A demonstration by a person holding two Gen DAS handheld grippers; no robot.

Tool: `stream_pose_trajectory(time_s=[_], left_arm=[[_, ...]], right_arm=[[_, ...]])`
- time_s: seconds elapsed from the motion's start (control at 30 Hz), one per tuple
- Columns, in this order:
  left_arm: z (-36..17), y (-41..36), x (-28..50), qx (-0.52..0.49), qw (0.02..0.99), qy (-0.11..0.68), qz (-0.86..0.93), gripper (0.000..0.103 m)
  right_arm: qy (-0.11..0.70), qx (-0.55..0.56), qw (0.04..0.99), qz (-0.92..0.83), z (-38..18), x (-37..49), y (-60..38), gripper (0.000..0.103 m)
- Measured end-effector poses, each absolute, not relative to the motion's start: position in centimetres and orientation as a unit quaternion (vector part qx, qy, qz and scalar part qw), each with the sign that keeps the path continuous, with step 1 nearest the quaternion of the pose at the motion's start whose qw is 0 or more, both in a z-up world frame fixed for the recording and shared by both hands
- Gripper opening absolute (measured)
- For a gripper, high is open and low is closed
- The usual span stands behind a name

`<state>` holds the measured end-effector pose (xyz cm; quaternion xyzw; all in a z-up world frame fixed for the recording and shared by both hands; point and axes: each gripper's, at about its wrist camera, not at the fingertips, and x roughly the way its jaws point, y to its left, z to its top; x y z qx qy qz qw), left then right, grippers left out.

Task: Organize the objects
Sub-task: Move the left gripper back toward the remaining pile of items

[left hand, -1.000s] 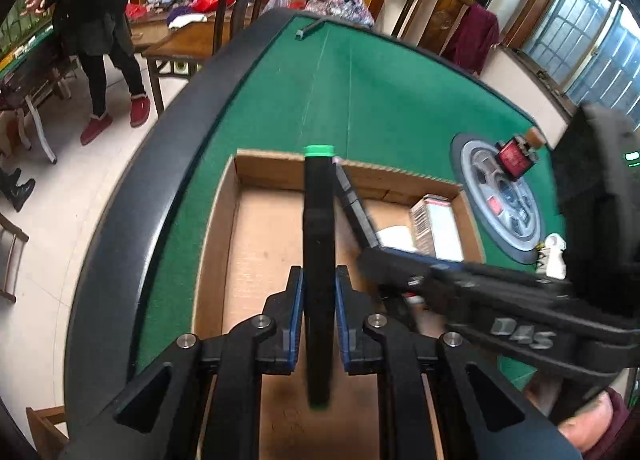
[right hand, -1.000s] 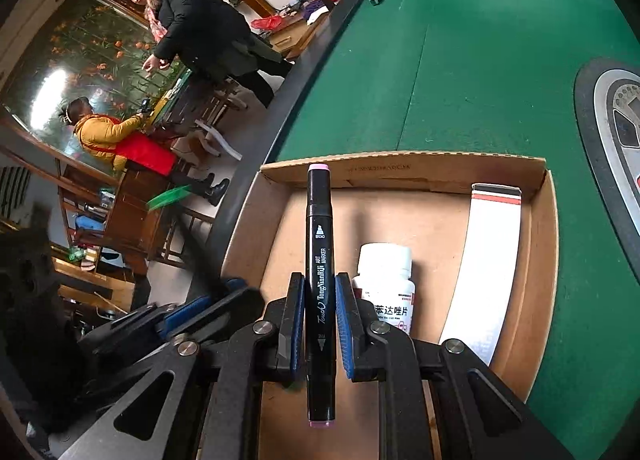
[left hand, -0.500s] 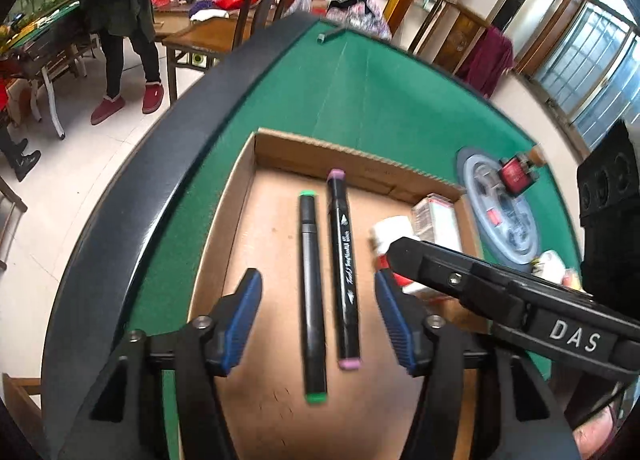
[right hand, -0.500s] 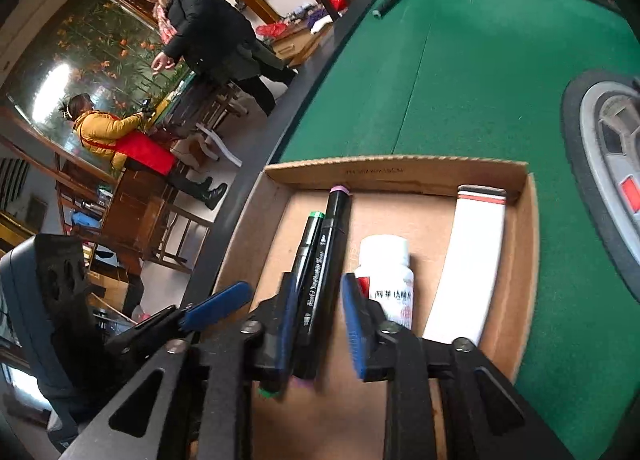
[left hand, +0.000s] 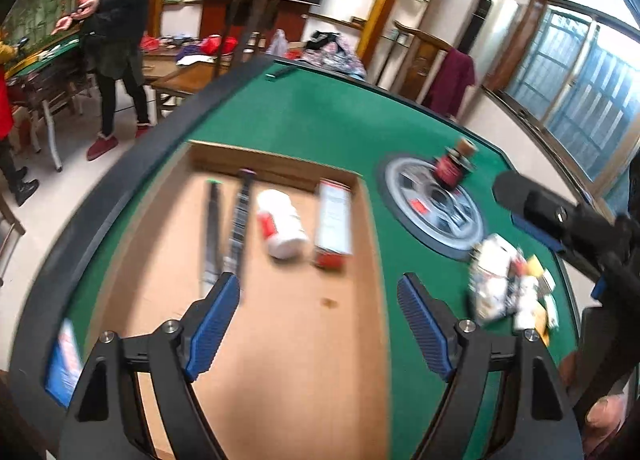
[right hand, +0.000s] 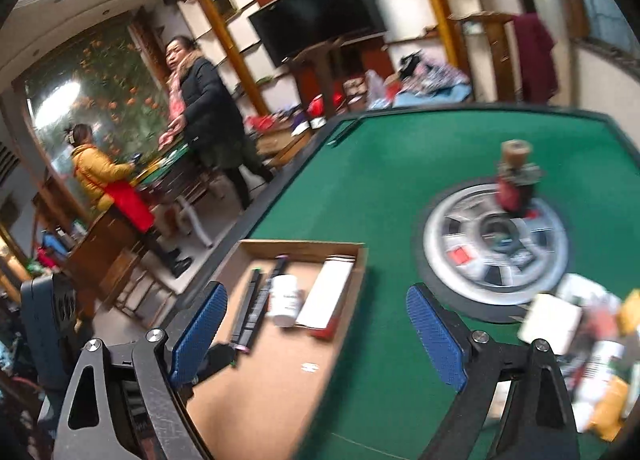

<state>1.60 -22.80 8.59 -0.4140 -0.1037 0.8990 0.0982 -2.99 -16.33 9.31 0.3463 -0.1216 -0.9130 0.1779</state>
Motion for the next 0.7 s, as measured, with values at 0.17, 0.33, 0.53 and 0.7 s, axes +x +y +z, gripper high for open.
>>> stream_pose_trajectory(time_s=[0.17, 0.33, 0.53, 0.7], left_arm=[[6.9, -19.0, 2.4, -0.432, 0.126, -0.097, 0.888, 0.08], [5.7, -17.2, 3.9, -0.445, 0.132, -0.09, 0.881, 0.08], [4.2, -16.2, 4.8, -0.468, 0.138, -0.092, 0.868, 0.081], [2.7, -15.2, 5.7, -0.493, 0.153, -0.1, 0.851, 0.081]], right_arm=[[-0.134, 0.333, 0.137, -0.923, 8.7, -1.6, -10.9, 0.096], [-0.172, 0.33, 0.106, -0.922, 8.1, -0.7, -6.8, 0.096], [-0.202, 0.336, 0.096, -0.915, 7.1, -0.4, -4.5, 0.096], [-0.212, 0.339, 0.094, -0.912, 6.4, -0.1, -3.8, 0.096]])
